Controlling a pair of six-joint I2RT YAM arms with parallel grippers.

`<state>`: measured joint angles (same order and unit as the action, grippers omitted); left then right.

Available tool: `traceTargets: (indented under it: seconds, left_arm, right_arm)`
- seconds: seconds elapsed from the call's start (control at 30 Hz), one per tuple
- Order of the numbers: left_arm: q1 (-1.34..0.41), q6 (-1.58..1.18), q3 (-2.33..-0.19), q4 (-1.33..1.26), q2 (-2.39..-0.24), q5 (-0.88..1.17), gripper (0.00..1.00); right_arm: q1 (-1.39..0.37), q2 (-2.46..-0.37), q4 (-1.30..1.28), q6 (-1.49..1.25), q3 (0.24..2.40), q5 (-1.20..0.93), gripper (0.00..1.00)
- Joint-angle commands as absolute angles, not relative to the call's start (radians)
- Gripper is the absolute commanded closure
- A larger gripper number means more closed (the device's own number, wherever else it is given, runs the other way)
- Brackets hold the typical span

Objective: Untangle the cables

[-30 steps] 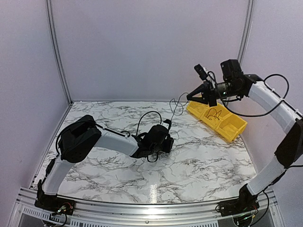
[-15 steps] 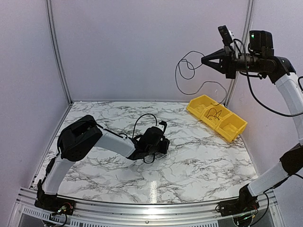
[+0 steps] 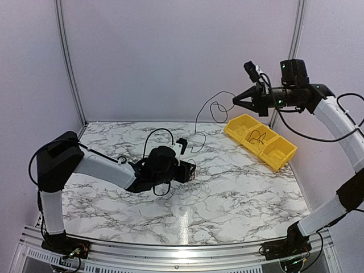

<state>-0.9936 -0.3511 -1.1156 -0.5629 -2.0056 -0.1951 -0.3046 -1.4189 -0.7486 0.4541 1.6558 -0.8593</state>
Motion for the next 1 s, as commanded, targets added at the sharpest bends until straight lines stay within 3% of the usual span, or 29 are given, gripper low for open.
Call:
traceTargets:
  seconds: [0.0, 0.2, 0.47, 0.83, 0.97]
  left_arm:
    - [-0.989, -0.323, -1.027, -0.627, -1.845, -0.274, 0.48]
    - [-0.988, -0.242, -0.939, -0.63, -1.744, -0.3, 0.4]
    - [-0.988, -0.149, -0.886, -0.799, -1.763, -0.091, 0.37]
    - [-0.987, -0.159, -1.054, -0.897, -1.948, 0.114, 0.38]
    - [-0.981, -0.172, -1.125, -0.9, -2.013, 0.04, 0.45]
  right_arm:
    - [-0.307, -1.404, -0.694, 0.488, 1.568, -0.849, 1.0]
    - [-0.307, -1.434, -0.709, 0.534, 1.464, -0.87, 1.0]
    - [-0.31, -1.452, -0.676, 0.498, 1.382, -0.981, 1.0]
    - [-0.326, -1.471, -0.681, 0.48, 1.381, -0.994, 1.0]
    - [-0.33, -1.474, -0.692, 0.481, 1.381, -0.992, 1.0]
